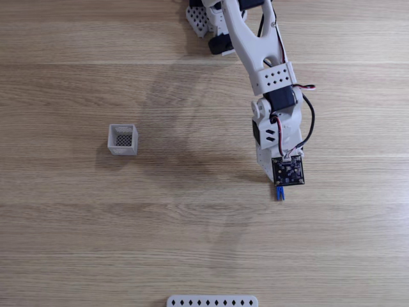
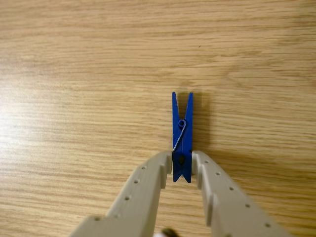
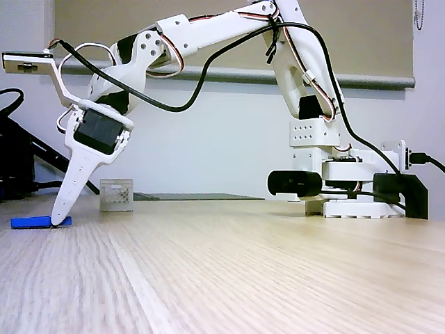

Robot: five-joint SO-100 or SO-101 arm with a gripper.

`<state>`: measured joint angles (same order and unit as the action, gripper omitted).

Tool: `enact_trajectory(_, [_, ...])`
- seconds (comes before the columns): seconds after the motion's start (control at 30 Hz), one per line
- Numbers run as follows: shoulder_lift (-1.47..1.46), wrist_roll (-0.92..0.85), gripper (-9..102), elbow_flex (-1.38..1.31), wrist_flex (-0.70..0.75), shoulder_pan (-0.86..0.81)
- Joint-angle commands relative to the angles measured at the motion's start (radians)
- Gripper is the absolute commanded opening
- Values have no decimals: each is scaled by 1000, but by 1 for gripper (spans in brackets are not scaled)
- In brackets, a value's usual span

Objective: Grasp a peg and put it in the crate.

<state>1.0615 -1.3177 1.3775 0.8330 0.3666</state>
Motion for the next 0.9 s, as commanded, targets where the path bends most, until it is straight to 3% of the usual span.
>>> enact_trajectory(0.0, [41,9,-1,-71,-26,3])
enact_trajectory(0.13, [110,8,-1,55,-186,-11])
enact_trajectory(0.33, [354,8,-1,451,-624,-69])
enact_trajectory(0.5, [598,8,-1,785,-885,-160])
enact_trajectory(0.73, [916,5,-1,1140,-1134,-420])
enact_trajectory(0.87, [953,5,-1,1264,-1322,-604])
